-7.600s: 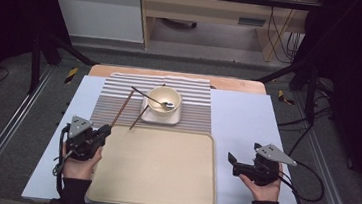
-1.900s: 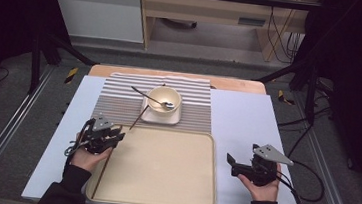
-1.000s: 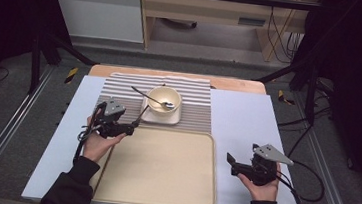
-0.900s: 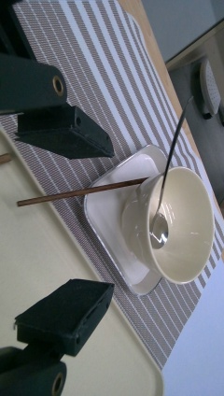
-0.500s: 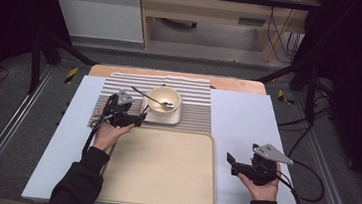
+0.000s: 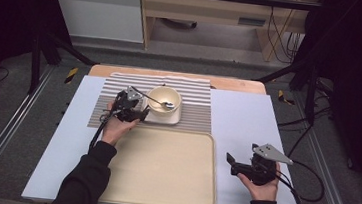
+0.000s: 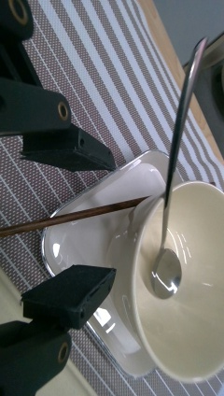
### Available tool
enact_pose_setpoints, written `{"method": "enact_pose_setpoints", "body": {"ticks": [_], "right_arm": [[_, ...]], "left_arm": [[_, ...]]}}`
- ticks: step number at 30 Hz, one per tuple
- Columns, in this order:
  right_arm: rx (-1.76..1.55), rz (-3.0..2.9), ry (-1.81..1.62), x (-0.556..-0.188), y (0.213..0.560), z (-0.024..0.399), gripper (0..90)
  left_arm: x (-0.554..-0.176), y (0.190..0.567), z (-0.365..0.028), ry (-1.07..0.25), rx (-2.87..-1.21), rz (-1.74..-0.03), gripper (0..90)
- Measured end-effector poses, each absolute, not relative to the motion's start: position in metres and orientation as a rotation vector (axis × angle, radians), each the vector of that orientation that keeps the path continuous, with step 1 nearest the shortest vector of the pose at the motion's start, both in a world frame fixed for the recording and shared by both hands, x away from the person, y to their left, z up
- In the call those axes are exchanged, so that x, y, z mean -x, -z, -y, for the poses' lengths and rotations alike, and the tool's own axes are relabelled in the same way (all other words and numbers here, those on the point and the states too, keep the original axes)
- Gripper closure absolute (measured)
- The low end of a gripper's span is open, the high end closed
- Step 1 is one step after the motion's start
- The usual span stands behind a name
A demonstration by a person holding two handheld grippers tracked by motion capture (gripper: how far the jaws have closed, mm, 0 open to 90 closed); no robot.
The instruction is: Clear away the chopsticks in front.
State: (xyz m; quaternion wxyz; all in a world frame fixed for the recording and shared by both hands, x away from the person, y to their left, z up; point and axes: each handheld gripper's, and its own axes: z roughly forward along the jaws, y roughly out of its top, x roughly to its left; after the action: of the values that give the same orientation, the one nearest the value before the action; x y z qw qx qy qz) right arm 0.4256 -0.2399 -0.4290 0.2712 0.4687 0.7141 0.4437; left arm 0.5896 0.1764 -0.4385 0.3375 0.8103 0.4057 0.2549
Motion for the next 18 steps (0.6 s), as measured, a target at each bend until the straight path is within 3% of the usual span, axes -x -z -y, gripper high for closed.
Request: {"method": "enact_pose_setpoints", "body": {"ticks": [18], "right_arm": [[-1.261, -1.923, -1.194, -0.426, 0.428, 0.241, 4.3]], "left_arm": [[-0.606, 0.459, -0.166, -0.632, -2.169, -1.090, 70.5]]}}
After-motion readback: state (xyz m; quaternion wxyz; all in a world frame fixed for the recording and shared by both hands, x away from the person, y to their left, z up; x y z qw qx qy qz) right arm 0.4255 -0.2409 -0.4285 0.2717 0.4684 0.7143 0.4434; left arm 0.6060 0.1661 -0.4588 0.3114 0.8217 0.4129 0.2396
